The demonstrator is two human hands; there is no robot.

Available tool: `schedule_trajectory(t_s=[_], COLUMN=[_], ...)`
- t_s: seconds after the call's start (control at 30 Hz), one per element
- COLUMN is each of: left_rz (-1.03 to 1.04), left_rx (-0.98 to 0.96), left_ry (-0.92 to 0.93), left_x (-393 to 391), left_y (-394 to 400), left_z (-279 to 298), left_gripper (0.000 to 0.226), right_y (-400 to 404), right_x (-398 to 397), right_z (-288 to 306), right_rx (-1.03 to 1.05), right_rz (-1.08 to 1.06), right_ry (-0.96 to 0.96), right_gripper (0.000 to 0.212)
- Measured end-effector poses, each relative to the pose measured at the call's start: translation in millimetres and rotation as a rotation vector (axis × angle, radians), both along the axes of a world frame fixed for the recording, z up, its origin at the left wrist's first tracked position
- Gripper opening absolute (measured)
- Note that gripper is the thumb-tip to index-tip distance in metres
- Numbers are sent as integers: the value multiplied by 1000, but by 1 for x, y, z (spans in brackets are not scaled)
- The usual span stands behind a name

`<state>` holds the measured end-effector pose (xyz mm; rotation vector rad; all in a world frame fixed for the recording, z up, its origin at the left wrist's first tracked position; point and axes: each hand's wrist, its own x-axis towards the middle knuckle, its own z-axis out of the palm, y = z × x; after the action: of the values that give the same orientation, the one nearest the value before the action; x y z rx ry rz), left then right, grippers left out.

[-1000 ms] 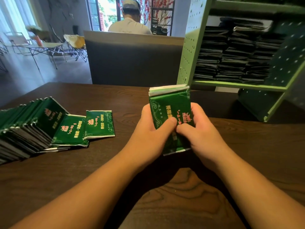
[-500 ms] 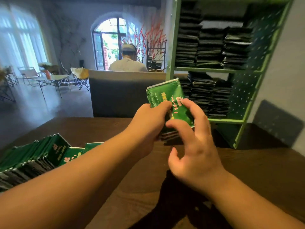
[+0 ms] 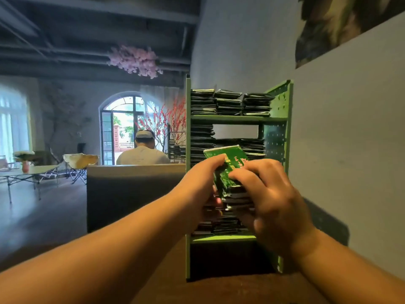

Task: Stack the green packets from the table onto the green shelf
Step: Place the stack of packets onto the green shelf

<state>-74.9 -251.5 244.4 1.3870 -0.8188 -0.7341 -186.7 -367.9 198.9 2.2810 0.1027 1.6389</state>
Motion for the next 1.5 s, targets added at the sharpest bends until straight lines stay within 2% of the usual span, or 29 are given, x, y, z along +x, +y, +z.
schedule_trajectory(t_s=[0.1, 0.13, 0.2, 0.27, 0.33, 0.37, 0.4, 0.5, 0.57, 0.67, 0.9, 1.1, 1.4, 1.5], left_rz=[93, 150, 310, 458, 493, 478, 461, 416, 401, 380, 338, 290, 268, 264], left_rx=[-7, -7, 43, 98, 109, 142, 177, 269, 310, 350, 381, 402, 440, 461], left_ry=[-197, -374, -958, -1497, -1879, -1973, -1982, -1820, -1793, -1733, -1683, -1683, -1668, -1676], left_x=[7, 13, 31, 45, 56, 61, 64, 69, 72, 75, 81, 89, 88, 87], left_y=[-4, -7, -15, -18, -26, -33, -39, -62, -78, -97, -110, -116, -117, -116], left_z=[13, 15, 16, 20, 27, 30, 32, 41, 46, 50, 44, 34, 33, 31], left_gripper=[50, 47, 38, 40, 43, 44, 46, 44, 42, 53, 55, 69, 66, 58], right_y=[-20, -27, -40, -52, -63, -68, -71, -79, -82, -88, -92, -97, -106, -104], right_x=[-1, -1, -2, -1, 3, 5, 7, 15, 22, 32, 53, 68, 78, 77], right_z=[23, 29, 40, 48, 56, 59, 61, 66, 69, 71, 67, 58, 59, 63], right_rx=[44, 55, 68, 88, 118, 135, 154, 177, 204, 237, 147, 111, 190, 141], right_rz=[-17, -38, -79, -106, -119, -123, -122, -111, -94, -76, -84, -90, -80, -108], right_ry=[-62, -79, -104, -122, -135, -140, -141, -140, -135, -122, -94, -114, -112, -58], right_gripper=[45, 45, 46, 48, 50, 52, 53, 51, 52, 55, 48, 44, 47, 49])
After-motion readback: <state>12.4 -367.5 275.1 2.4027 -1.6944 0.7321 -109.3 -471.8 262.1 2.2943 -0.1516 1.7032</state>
